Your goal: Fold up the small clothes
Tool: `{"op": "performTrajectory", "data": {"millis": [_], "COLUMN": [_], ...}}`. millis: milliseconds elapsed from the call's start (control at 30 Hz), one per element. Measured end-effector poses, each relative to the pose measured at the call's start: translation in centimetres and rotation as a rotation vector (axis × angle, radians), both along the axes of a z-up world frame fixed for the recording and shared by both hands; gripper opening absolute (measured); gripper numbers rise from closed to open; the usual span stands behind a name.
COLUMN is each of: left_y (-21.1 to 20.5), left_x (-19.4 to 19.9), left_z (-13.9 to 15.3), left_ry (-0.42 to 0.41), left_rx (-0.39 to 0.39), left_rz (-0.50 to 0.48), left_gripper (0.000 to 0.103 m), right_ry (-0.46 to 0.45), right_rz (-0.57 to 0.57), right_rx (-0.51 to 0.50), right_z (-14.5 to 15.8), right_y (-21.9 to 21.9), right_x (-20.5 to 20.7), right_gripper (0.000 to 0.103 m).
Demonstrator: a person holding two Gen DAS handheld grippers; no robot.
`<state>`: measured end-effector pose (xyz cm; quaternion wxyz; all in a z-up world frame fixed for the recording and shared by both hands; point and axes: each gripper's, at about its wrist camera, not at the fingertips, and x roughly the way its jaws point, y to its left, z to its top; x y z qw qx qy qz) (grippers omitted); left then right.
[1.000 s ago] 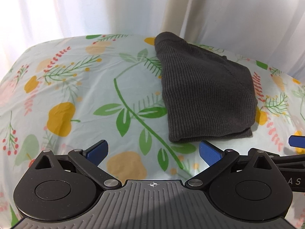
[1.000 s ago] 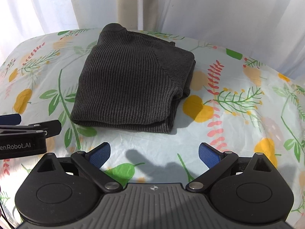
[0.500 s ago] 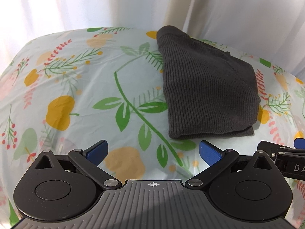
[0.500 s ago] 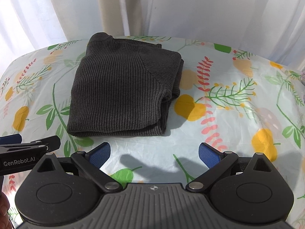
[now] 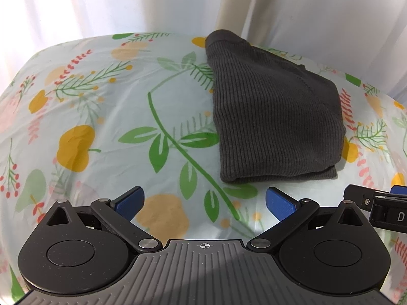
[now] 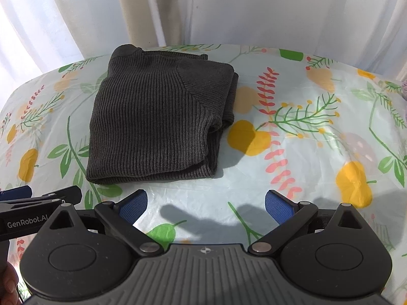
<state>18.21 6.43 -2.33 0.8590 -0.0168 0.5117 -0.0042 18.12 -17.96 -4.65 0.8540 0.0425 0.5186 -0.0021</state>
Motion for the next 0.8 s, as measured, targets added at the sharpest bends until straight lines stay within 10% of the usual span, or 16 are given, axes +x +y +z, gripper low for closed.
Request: {"op": "performTrajectory", "data": {"millis": [800], "left_y": [-0.4], "left_x": [1.2], "left_z": [-1.0], "left_ry": [0.03], "left_rx": [0.013], "left_rz": [-0.002], "left_gripper": [0.103], "right_ry": [0.02], "right_rz": [-0.022], "right_rx": [0.001], "right_z": [-0.7], "right_y": [-0.8], "right_x": [1.0], "right_gripper": [0.099]}}
